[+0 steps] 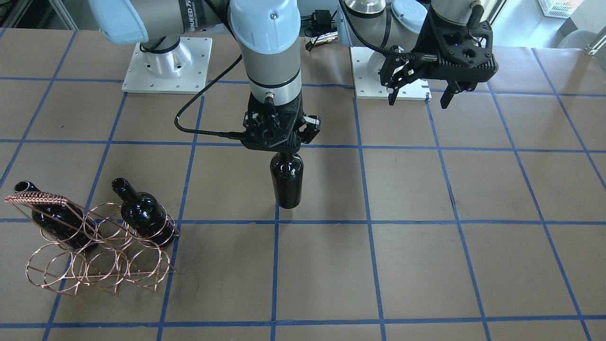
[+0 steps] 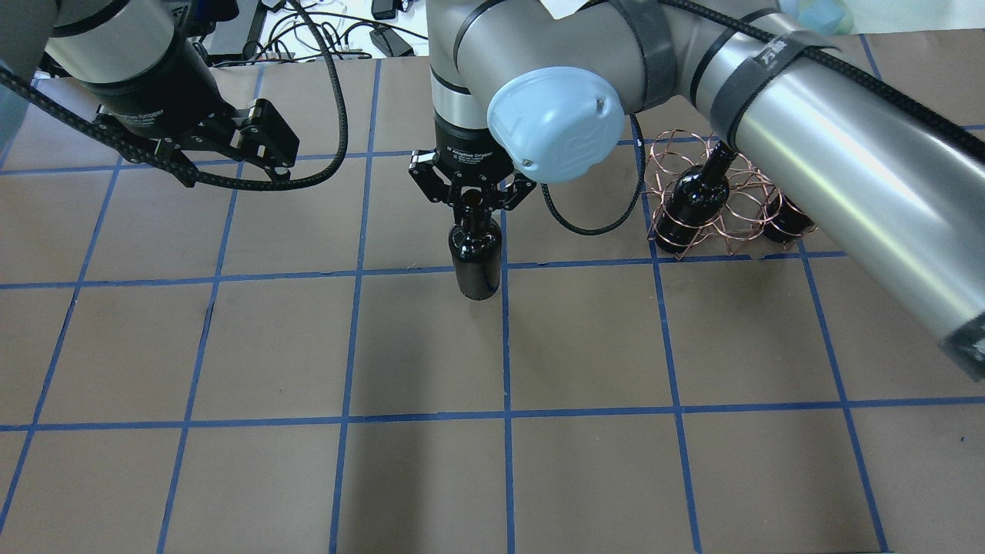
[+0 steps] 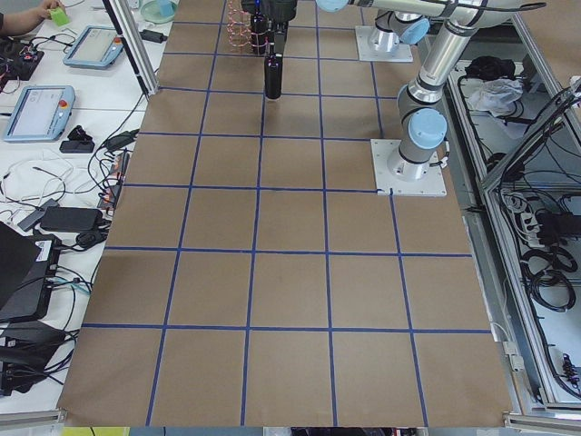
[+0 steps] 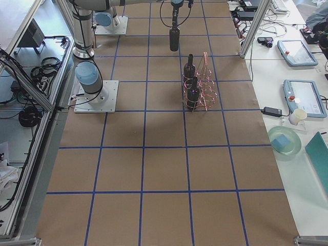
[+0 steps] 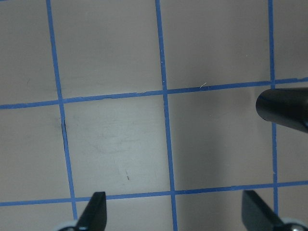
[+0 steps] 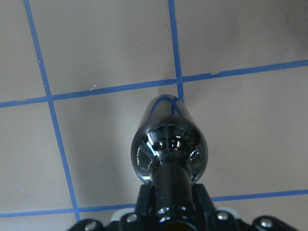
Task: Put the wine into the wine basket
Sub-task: 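Lift the bottle with the right gripper and carry it over the wire rack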
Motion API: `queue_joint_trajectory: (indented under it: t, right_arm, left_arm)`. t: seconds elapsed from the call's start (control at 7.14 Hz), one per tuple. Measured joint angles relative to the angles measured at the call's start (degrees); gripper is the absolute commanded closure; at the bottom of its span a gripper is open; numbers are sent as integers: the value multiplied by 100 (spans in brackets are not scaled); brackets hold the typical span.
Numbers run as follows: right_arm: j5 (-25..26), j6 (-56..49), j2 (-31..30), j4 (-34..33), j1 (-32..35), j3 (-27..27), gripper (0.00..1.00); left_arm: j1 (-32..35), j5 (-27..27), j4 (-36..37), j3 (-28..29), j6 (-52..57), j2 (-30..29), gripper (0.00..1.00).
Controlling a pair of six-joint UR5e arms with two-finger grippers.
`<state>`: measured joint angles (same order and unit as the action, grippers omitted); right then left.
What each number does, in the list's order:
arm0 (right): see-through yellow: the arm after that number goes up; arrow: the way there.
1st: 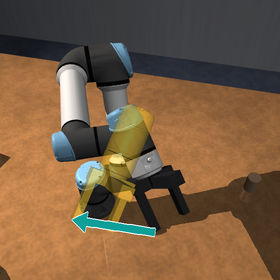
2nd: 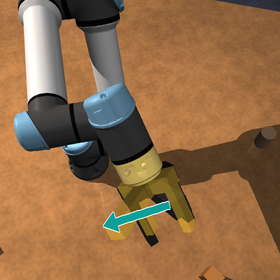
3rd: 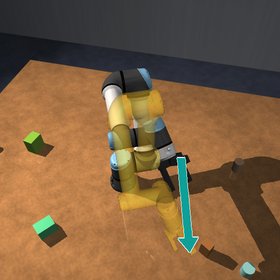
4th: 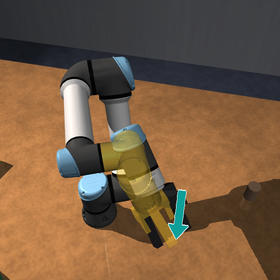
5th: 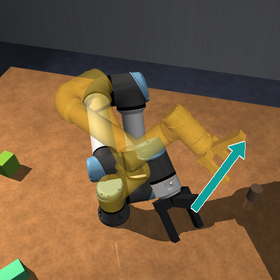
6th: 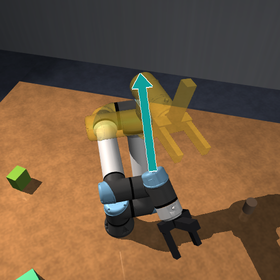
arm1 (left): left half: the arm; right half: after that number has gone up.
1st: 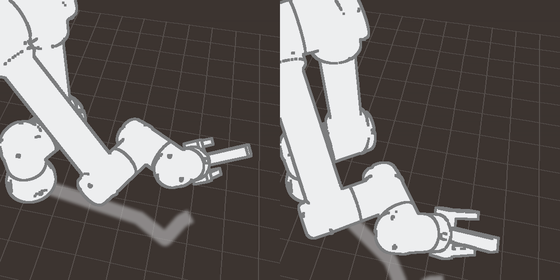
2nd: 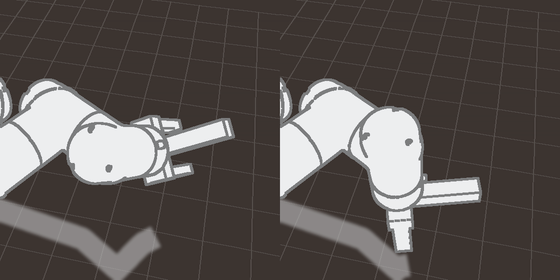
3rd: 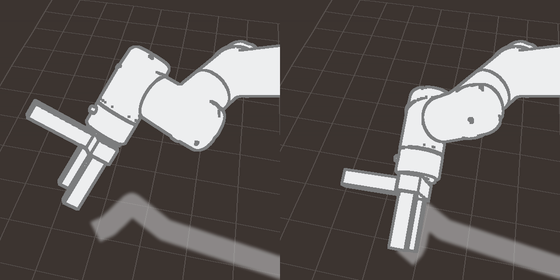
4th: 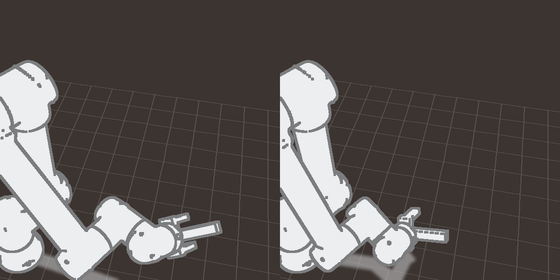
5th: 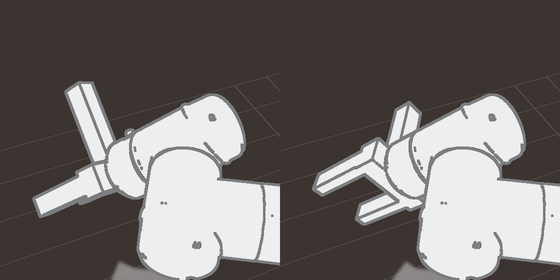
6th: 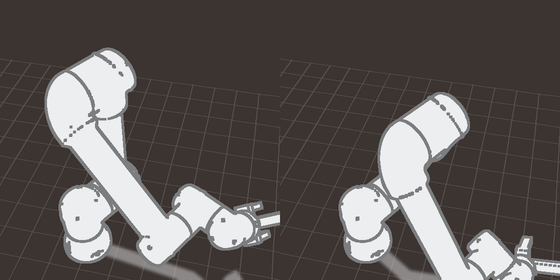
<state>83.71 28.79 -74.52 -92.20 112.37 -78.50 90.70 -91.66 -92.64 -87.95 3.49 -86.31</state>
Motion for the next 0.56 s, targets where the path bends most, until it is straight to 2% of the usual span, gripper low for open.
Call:
queue_joint_trajectory:
  t: [0.28, 0.56]
  right_arm:
    - [74, -1026, -733, 1009, -530, -27, 76]
    - [368, -2814, -1403, 2088, -1562, -47, 77]
  left_arm:
    - [0, 3, 0, -2, -5, -3, 0]
    - [0, 13, 5, -2, -6, -15, 0]
